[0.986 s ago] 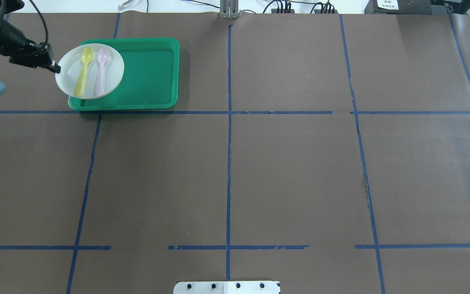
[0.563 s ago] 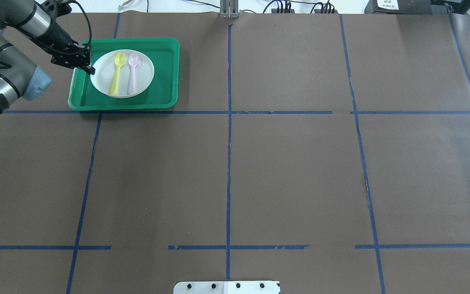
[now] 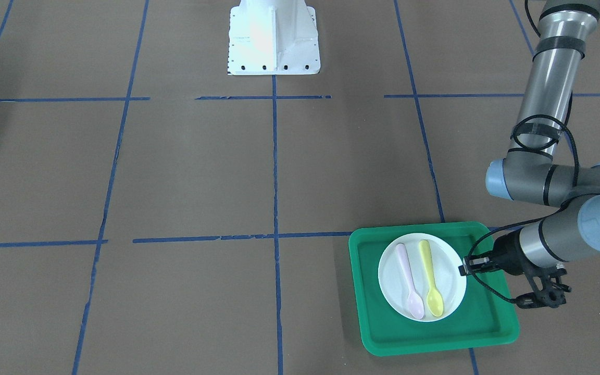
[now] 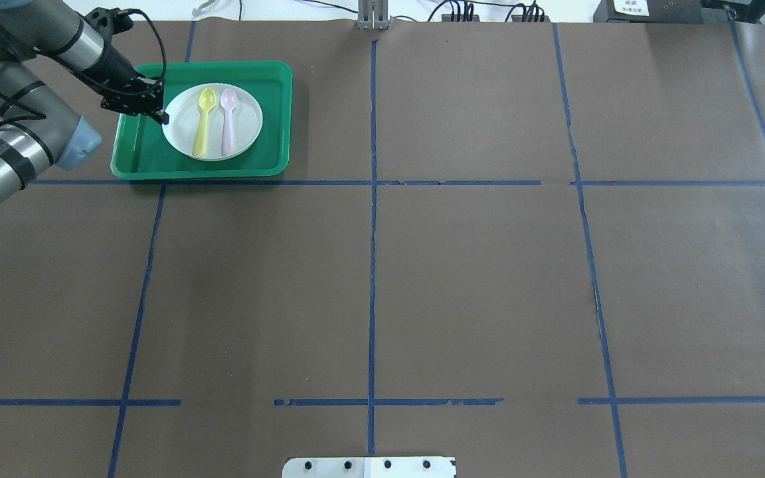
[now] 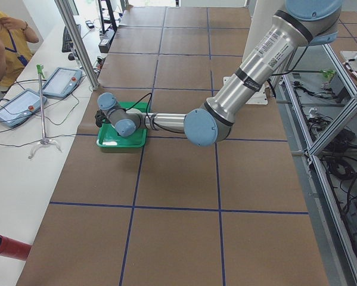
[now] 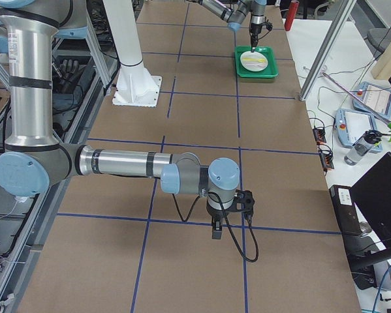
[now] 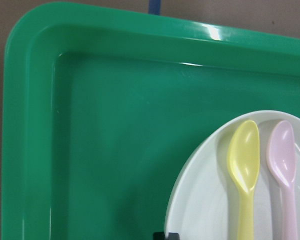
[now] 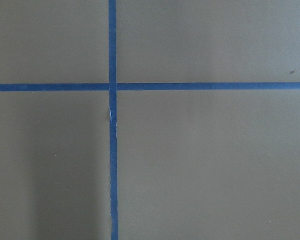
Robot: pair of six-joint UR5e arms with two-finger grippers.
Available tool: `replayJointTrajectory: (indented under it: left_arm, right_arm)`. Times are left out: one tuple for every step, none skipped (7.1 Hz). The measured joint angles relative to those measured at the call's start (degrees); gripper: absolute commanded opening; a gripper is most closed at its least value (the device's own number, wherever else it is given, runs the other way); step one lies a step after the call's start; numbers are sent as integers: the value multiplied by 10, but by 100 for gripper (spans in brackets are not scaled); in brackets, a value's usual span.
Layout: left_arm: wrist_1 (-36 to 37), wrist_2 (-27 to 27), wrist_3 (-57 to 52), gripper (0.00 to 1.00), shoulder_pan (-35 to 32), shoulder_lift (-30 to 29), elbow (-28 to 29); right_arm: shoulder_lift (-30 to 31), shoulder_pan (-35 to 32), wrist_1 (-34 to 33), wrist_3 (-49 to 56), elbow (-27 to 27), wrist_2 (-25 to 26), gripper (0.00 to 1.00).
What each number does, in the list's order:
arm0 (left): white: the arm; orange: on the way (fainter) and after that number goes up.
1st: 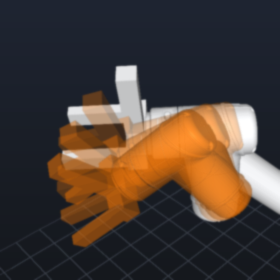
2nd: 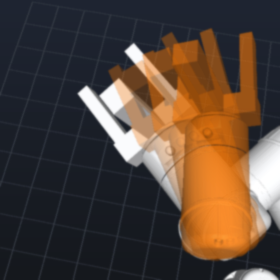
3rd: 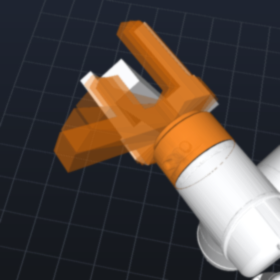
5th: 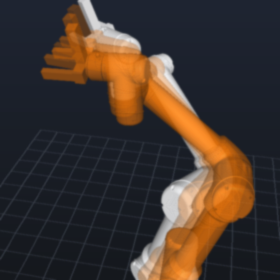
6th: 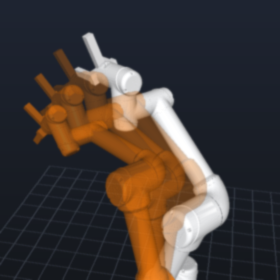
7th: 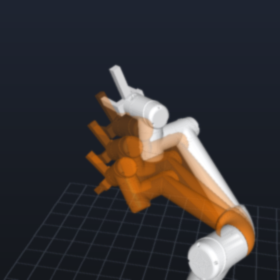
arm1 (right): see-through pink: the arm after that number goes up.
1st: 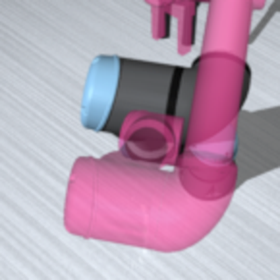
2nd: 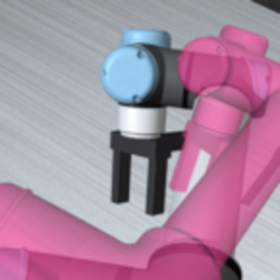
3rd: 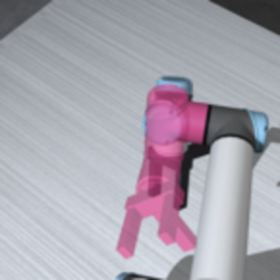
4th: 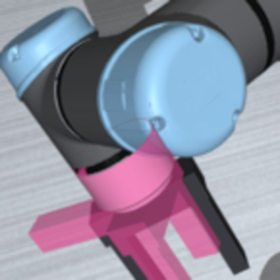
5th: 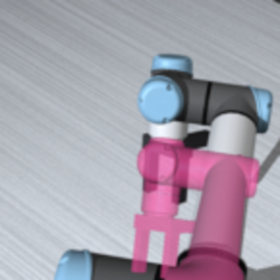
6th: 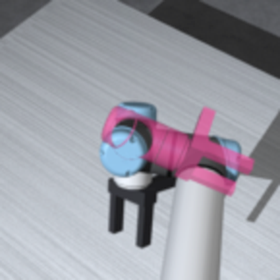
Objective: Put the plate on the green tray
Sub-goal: 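Carry the plate with spoons onto the green tray with the left gripper, then open the left gripper and withdraw it from the plate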
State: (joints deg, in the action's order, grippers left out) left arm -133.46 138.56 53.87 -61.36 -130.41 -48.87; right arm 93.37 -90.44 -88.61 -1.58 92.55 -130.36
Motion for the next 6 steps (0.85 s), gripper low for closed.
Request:
replayJointTrajectory:
  left_arm:
    - [-1, -2, 1, 100, 0, 0, 0]
    - [-3, -6, 2, 100, -1, 1, -1]
    - [-6, -10, 3, 100, -2, 2, -4]
    - [-6, -12, 4, 100, -5, 10, -14]
    - [-3, -13, 2, 100, -12, 35, -49]
    - [6, -12, -1, 100, -26, 80, -109]
  right_arm:
    - [0, 0, 0, 0, 0, 0, 100]
    - [0, 0, 0, 0, 0, 0, 100]
    - [0, 0, 0, 0, 0, 0, 100]
    - [0, 0, 0, 0, 0, 0, 100]
    - [0, 0, 0, 0, 0, -1, 100]
    - [0, 0, 0, 0, 0, -1, 100]
